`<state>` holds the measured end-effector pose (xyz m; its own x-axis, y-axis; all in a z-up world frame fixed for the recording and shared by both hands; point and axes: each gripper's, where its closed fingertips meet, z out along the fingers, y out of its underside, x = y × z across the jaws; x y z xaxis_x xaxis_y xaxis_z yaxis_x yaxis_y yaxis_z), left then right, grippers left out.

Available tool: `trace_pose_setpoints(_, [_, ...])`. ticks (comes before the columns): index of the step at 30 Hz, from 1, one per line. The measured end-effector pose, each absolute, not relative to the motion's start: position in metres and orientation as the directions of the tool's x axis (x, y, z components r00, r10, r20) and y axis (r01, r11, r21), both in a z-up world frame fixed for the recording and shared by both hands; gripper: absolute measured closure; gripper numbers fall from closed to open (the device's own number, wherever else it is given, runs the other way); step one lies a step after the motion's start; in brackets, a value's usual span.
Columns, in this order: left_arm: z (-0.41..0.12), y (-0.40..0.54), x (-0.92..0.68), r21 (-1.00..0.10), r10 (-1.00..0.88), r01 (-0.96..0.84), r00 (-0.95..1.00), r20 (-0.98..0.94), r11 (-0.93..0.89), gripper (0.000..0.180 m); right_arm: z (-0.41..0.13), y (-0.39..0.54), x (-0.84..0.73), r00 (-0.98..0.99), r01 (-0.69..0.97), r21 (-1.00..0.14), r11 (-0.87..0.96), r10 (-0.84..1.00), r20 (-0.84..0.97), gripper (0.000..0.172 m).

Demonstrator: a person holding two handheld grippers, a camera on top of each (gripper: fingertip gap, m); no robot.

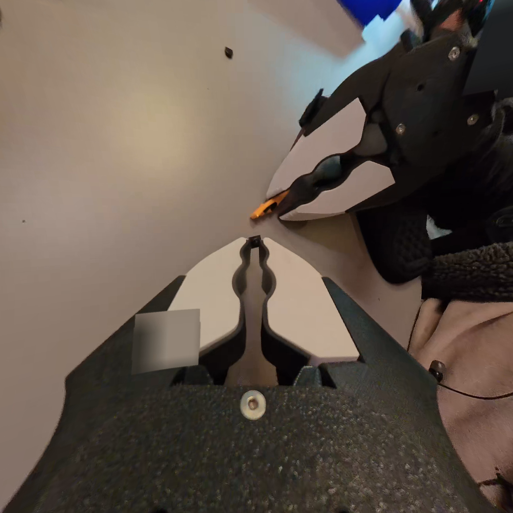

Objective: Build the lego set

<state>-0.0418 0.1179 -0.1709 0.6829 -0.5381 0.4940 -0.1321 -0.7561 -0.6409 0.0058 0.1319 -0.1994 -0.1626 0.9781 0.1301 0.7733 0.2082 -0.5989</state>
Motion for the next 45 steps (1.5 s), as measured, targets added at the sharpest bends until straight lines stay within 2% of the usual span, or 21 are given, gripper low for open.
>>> trace_pose_setpoints(2, [-0.173,0.119,-0.047,-0.646,-0.520,-0.088,0.679,0.518,-0.758,0.175,-0.196,0.135,0.005,-0.139,0.776,-0.598,0.200,0.979,0.148,0.149])
trace_pose_setpoints(7, [-0.165,0.120,-0.050,-0.681,-0.522,-0.018,0.657,0.544,-0.732,0.175,-0.177,0.129,0.006,-0.080,0.751,-0.642,0.156,0.986,0.146,0.146])
trace_pose_setpoints(10, [-0.158,0.121,-0.051,-0.705,-0.532,0.006,0.652,0.540,-0.709,0.175,-0.156,0.082,0.009,-0.134,0.716,-0.688,0.116,0.991,0.027,0.140])
trace_pose_setpoints(12, [-0.155,0.122,-0.052,-0.716,-0.538,0.019,0.646,0.541,-0.697,0.175,-0.149,0.035,0.006,-0.173,0.723,-0.686,0.080,0.983,-0.067,0.126])
trace_pose_setpoints(15, [-0.155,0.122,-0.054,-0.728,-0.542,0.029,0.648,0.535,-0.685,0.175,-0.161,-0.021,-0.009,-0.130,0.759,-0.650,0.038,0.987,-0.094,0.101])
trace_pose_setpoints(18, [-0.151,0.123,-0.057,-0.744,-0.546,0.037,0.655,0.522,-0.667,0.175,-0.189,-0.035,-0.022,-0.036,0.802,-0.596,0.028,0.999,0.000,0.088])
trace_pose_setpoints(23, [-0.146,0.122,-0.063,-0.773,-0.563,0.017,0.675,0.477,-0.634,0.175,-0.199,-0.039,-0.027,-0.080,0.827,-0.559,0.057,0.997,-0.016,0.096])
trace_pose_setpoints(28, [-0.136,0.122,-0.073,-0.793,-0.563,0.037,0.684,0.464,-0.609,0.175,-0.185,-0.034,-0.023,-0.157,0.826,-0.550,-0.124,0.886,-0.436,0.097])
trace_pose_setpoints(30, [-0.131,0.123,-0.080,-0.800,-0.556,0.057,0.690,0.464,-0.597,0.175,-0.179,-0.025,-0.021,-0.216,0.820,-0.556,-0.137,0.825,-0.522,0.097])
trace_pose_setpoints(34, [-0.130,0.125,-0.089,-0.799,-0.537,0.088,0.696,0.477,-0.595,0.175,-0.171,-0.016,-0.017,-0.290,0.831,-0.545,-0.110,0.750,-0.594,0.097])
trace_pose_setpoints(40, [-0.137,0.124,-0.084,-0.786,-0.540,0.071,0.689,0.484,-0.614,0.175,-0.168,-0.011,-0.016,-0.374,0.832,-0.554,0.001,0.740,-0.560,0.097])
trace_pose_setpoints(45, [-0.140,0.124,-0.083,-0.778,-0.537,0.068,0.687,0.490,-0.625,0.175,-0.167,-0.014,-0.016,-0.386,0.844,-0.537,-0.007,0.686,-0.616,0.097])
